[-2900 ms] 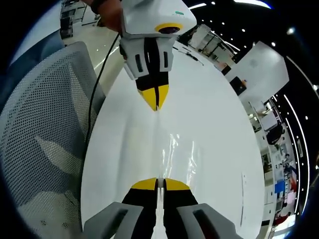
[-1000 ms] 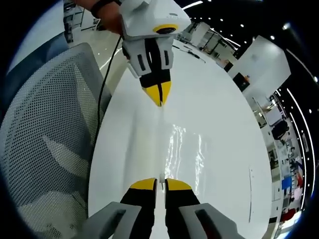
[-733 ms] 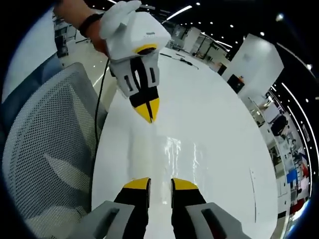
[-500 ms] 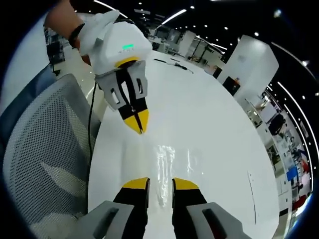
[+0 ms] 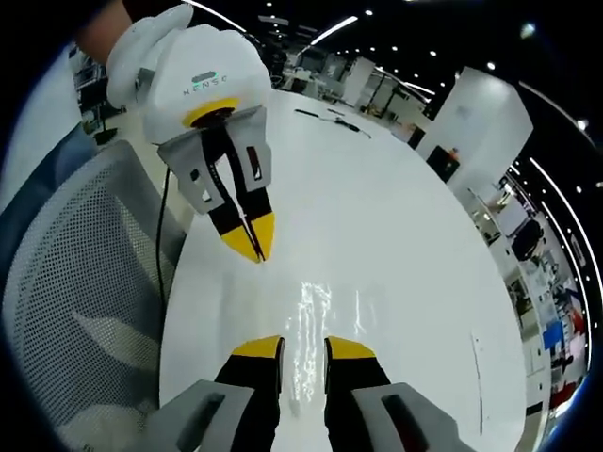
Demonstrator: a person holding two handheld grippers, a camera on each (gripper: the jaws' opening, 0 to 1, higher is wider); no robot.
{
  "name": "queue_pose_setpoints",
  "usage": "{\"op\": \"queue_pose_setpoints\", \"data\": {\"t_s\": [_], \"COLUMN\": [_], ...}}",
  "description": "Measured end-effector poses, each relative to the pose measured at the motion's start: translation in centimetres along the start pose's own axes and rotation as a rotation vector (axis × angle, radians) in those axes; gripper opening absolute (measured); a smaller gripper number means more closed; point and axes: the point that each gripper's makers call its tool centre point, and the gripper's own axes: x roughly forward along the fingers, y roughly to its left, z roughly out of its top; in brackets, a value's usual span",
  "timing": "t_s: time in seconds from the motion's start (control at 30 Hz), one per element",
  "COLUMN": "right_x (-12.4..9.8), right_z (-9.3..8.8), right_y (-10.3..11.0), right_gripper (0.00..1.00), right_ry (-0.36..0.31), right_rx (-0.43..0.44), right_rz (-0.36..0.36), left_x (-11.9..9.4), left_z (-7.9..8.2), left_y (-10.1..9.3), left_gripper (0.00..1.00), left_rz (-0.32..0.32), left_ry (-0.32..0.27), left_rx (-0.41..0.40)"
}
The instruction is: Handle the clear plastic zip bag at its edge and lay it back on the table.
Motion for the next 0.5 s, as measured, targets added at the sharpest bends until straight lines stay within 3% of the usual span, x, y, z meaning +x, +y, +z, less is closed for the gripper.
{"op": "queue_pose_setpoints", "data": {"t_s": [0.5], "right_x": [0.71], "right_z": [-0.85], "right_y": [0.95], "right_gripper": [0.13], "right_ry": [0.037], "right_rx": [-0.011], "right_rz": [0.033], "left_x": [-0.09], "left_z": [0.38], "left_y": [0.00], "left_gripper": [0.00], "left_rz": [0.000], "left_ry": [-0.007], "left_rx": [0.050]}}
